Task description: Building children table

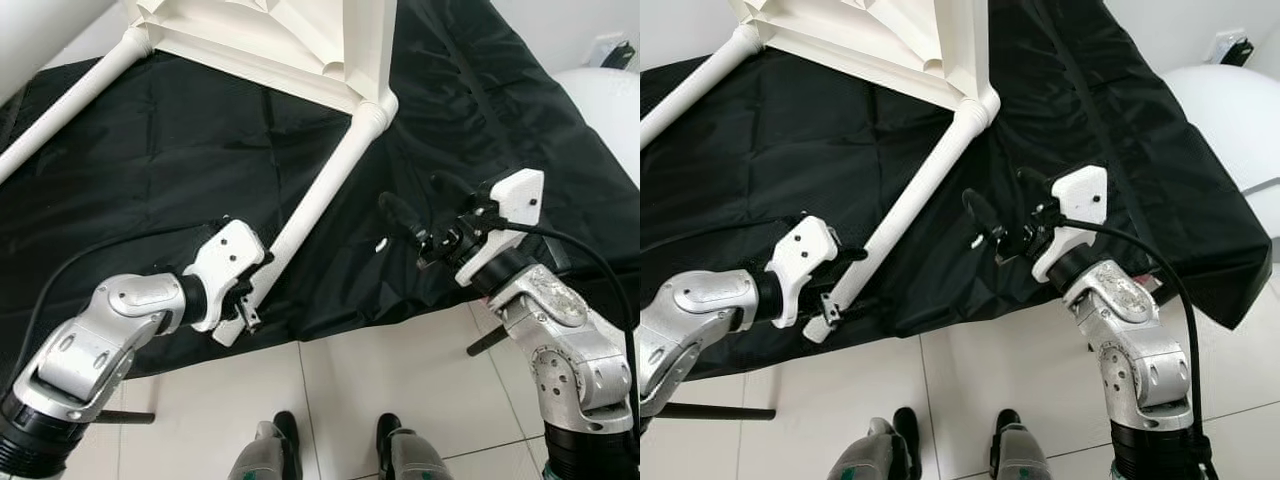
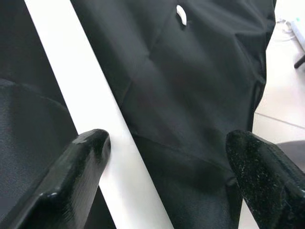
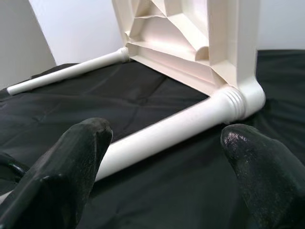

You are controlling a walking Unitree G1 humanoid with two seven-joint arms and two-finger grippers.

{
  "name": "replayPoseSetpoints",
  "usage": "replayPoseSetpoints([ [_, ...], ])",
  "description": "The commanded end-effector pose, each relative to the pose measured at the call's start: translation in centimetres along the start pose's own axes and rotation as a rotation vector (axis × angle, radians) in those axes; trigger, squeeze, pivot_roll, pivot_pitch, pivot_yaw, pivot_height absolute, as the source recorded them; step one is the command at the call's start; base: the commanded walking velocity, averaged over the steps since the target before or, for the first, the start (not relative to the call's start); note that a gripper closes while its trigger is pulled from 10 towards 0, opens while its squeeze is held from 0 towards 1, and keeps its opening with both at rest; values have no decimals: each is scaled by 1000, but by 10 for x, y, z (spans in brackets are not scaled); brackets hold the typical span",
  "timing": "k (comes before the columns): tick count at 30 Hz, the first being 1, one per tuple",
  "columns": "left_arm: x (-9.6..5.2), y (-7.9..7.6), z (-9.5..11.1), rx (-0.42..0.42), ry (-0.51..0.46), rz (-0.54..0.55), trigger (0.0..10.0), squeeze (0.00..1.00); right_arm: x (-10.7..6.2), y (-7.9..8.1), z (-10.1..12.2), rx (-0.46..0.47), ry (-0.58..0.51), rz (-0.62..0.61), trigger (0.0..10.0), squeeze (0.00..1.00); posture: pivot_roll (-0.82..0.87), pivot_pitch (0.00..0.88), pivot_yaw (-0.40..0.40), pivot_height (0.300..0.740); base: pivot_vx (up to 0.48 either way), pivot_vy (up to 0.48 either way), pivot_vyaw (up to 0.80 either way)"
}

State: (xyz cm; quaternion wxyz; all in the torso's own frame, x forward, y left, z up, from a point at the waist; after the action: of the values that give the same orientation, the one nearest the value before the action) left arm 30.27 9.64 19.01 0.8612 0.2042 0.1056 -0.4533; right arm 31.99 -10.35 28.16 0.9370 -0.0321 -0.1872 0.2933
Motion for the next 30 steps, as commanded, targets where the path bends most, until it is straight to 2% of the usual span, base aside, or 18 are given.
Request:
replayPoseSetpoints([
  [1,1,11,-26,-66,81,114,10000,1000,1,4,-4,3,17,35,10000,0,-29,304,44,740,0,0,0],
  [7,3,7,-35,-57,114,109,10000,1000,5,1,-2,-12,16,52,10000,0,-35,301,39,740,0,0,0],
  [11,12,-5,-41,-68,122,72,10000,1000,6,-4,0,-27,15,55,10000,0,-45,293,31,740,0,0,0],
  [17,10,2,-24,-69,65,101,10000,1000,5,-7,-3,-32,22,59,10000,0,-37,279,9,740,0,0,0],
  [19,10,0,-23,-64,67,94,10000,1000,6,-7,-3,-34,22,63,10000,0,-37,279,9,740,0,0,0],
  [21,13,0,-32,-49,102,111,10000,1000,8,-7,-2,-36,19,73,10000,0,-37,276,2,740,0,0,0],
  [22,15,-2,-38,-33,127,109,10000,0,9,-7,-1,-38,16,76,10000,0,-38,274,-1,740,0,0,0],
  [23,15,-2,-38,-33,127,109,10000,0,9,-7,-1,-38,16,76,10000,0,-38,274,-1,740,0,0,0],
  [24,18,-6,-41,-48,123,101,2745,0,11,-7,1,-43,11,81,10000,0,-40,274,-1,740,0,0,0],
  [25,18,-6,-41,-48,123,101,2745,0,11,-7,1,-43,11,81,10000,0,-40,274,-1,740,0,0,0],
  [26,20,-8,-39,-65,109,96,0,0,12,-7,2,-46,8,83,10000,0,-42,273,-1,740,0,0,0],
  [30,22,-8,-39,-74,104,96,0,0,11,-8,3,-52,10,82,10000,0,-44,272,-1,740,0,0,0],
])
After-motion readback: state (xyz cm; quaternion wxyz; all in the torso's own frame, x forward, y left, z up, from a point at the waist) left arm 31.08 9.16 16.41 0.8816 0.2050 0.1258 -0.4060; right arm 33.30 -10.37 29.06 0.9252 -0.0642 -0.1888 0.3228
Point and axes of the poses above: a point about 5 cm out from each wrist's last joint towards the gripper, its own x axis pointing out of the wrist towards the gripper, its own z axis along the axis of the wrist's last joint, y = z × x, the point moved 6 cm from there along x, pointing out of the wrist towards the gripper, and after that the axes turned 5 degrees about -x, right-handed, at the moved point
